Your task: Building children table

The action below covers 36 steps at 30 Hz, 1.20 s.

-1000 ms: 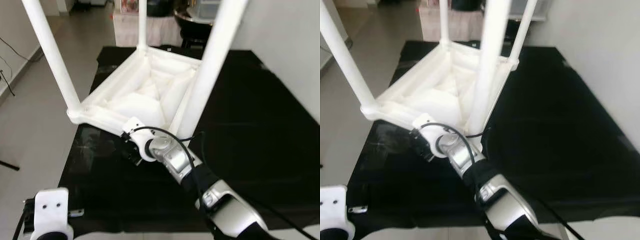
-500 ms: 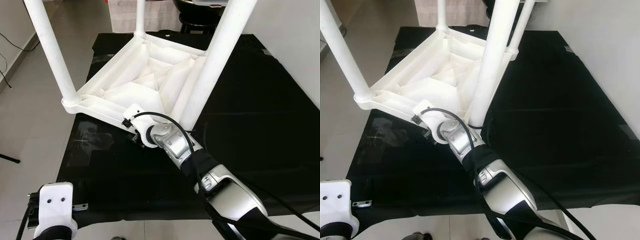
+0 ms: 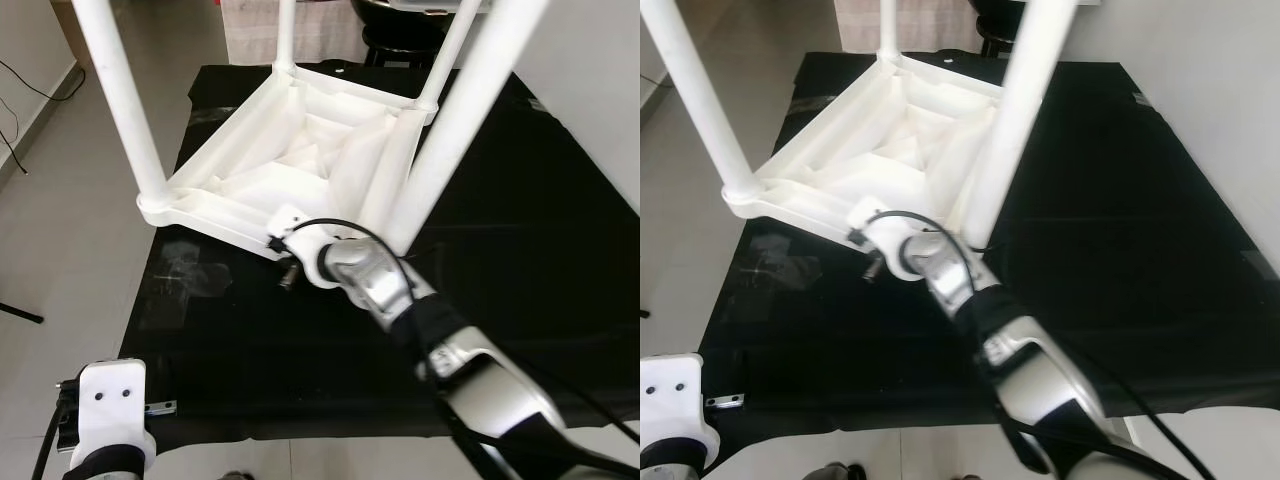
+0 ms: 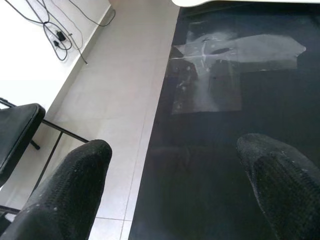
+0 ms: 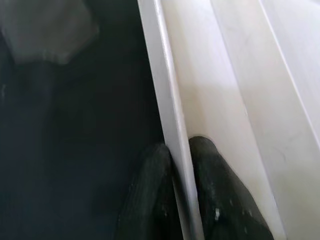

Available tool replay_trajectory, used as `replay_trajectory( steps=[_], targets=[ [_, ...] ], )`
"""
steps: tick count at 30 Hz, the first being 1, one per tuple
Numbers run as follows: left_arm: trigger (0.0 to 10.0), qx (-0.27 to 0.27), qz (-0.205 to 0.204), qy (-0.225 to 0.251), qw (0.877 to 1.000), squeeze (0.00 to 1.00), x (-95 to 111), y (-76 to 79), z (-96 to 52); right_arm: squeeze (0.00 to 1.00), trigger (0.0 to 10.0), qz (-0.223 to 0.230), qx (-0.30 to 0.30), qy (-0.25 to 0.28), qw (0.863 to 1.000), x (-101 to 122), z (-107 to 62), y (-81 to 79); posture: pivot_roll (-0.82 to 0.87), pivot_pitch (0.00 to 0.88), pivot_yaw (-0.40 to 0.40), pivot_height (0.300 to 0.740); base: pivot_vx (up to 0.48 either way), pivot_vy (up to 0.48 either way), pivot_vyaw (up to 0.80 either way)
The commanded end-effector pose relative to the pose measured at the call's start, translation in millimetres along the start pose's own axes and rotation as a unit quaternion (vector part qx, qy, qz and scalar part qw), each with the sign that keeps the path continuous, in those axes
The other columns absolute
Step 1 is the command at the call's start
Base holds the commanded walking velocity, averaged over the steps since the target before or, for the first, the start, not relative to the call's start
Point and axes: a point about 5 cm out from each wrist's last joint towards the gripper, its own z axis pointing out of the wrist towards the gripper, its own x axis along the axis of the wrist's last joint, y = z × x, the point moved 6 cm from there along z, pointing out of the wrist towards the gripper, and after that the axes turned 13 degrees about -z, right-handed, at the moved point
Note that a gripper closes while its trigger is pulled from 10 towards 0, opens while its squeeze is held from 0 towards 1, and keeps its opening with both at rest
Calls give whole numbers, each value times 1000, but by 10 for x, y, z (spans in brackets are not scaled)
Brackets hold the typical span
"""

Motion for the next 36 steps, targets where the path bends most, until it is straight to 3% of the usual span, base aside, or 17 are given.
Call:
replay_trajectory(
  steps=[1, 2, 3, 5, 12, 16, 19, 25, 30, 36],
  targets=[
    [10000, 7, 10, -9, 1000, 0, -54, -37, -5, 0, 0, -41, 43, 96, 994, 330, -118, -70, 108, 148, -98, 740, 0, 0, 0],
    [10000, 7, 10, -9, 1000, 0, -53, -39, -1, 0, 0, -57, 71, 116, 989, 288, -246, -99, 107, 147, -94, 740, 0, 0, 0],
    [10000, 7, 10, -9, 1000, 0, -53, -39, -1, 0, 0, -57, 71, 116, 989, 288, -246, -99, 107, 147, -94, 740, 0, 0, 0],
    [10000, 6, 11, -8, 1000, 0, -51, -43, 7, 0, 0, -85, 113, 120, 983, 155, -419, -164, 104, 145, -90, 740, 0, 0, 0],
    [10000, 2, 16, -6, 1000, 0, -41, -49, 32, 0, 0, -130, 173, 92, 972, -141, -627, -340, 101, 147, -70, 740, 0, 0, 0],
    [10000, 1, 18, -6, 1000, 0, -37, -52, 36, 0, 0, -135, 186, 101, 968, -118, -651, -411, 105, 147, -64, 740, 0, 0, 0],
    [10000, 0, 23, -2, 1000, 0, -2, -66, 49, 0, 0, -153, 219, 147, 952, 61, -690, -643, 122, 145, -55, 740, 0, 0, 0],
    [10000, 1, 27, 2, 1000, 0, 28, -92, 52, 0, 0, -179, 252, 165, 937, 114, -742, -791, 128, 147, -56, 740, 0, 0, 0],
    [10000, 2, 27, 3, 1000, 0, 33, -100, 52, 0, 0, -185, 253, 157, 937, 83, -745, -787, 127, 148, -55, 740, 0, 0, 0],
    [10000, -1, 28, 3, 1000, 0, 30, -90, 69, 0, 0, -186, 212, 111, 953, -44, -636, -687, 125, 147, -54, 740, 0, 0, 0]
  ],
)
